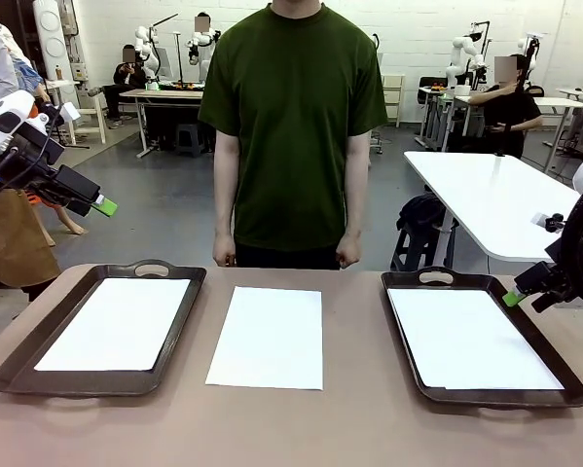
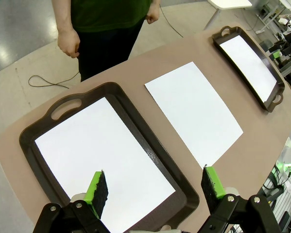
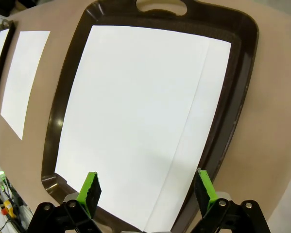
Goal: Sort the A4 documents.
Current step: Receive the A4 Paper.
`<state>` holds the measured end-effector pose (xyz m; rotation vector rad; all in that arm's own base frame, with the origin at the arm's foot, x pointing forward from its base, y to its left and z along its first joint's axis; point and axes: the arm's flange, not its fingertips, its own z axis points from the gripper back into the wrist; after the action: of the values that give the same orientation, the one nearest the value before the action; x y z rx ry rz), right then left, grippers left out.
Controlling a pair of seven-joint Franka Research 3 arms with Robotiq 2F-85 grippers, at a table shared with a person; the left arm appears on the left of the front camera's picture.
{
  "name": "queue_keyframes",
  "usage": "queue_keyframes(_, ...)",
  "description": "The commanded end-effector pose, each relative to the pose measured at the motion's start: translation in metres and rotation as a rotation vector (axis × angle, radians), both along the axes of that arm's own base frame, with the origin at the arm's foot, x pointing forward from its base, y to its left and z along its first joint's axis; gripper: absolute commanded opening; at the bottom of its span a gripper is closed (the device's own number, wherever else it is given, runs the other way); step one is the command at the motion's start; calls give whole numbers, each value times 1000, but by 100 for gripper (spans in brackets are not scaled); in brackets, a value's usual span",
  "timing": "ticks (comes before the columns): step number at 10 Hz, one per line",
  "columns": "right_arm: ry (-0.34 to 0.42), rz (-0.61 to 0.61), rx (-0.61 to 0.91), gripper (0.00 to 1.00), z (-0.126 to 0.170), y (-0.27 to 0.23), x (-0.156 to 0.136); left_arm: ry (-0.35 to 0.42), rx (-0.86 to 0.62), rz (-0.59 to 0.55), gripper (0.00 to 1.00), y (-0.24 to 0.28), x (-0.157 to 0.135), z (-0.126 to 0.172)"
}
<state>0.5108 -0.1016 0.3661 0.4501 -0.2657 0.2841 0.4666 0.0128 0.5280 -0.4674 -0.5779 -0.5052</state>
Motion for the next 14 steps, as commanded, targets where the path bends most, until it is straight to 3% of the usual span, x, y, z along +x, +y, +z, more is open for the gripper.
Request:
queue_keyframes(1,3,5,3,100,0,0,0,-8,9,5,100,0,0,1)
queue_keyframes(2,0,0,0,99,0,0,0,-8,9,5,100,0,0,1)
queue_keyframes(3,-170,79,-1,100,34,3,-7,-8,9,5,100,0,0,1)
queue_keyframes(4,-292,142,48,100,68,5,-18,-8,9,5,100,0,0,1)
queue_keyframes(6,-473,299,137,100,117,-1,-41,-8,9,5,100,0,0,1)
queue_keyframes(9,-621,577,191,100,159,8,-59,-8,9,5,100,0,0,1)
queue_keyframes(11,-630,650,186,100,170,27,-60,-8,9,5,100,0,0,1)
queue_keyframes(14,-484,702,163,100,165,45,-50,-8,9,5,100,0,0,1)
